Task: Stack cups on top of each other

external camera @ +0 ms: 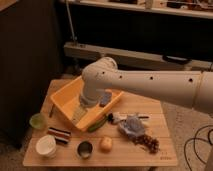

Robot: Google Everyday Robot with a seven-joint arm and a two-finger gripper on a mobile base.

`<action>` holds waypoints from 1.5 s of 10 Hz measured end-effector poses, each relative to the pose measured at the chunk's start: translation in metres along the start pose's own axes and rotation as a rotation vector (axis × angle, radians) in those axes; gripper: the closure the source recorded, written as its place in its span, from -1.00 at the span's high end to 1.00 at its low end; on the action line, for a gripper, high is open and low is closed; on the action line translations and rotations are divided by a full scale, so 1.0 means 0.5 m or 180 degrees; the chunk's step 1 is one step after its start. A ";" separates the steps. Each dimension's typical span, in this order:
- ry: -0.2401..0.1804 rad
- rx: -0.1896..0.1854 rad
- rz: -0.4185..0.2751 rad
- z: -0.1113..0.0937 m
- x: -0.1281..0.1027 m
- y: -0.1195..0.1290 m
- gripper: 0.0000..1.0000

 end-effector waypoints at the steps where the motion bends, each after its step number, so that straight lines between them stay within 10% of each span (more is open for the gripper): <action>1: 0.0004 0.0003 0.0008 0.000 0.000 -0.002 0.60; 10: 0.0399 -0.0054 0.0363 0.126 0.181 0.002 0.60; 15: 0.0496 -0.0254 0.0291 0.223 0.177 0.071 0.60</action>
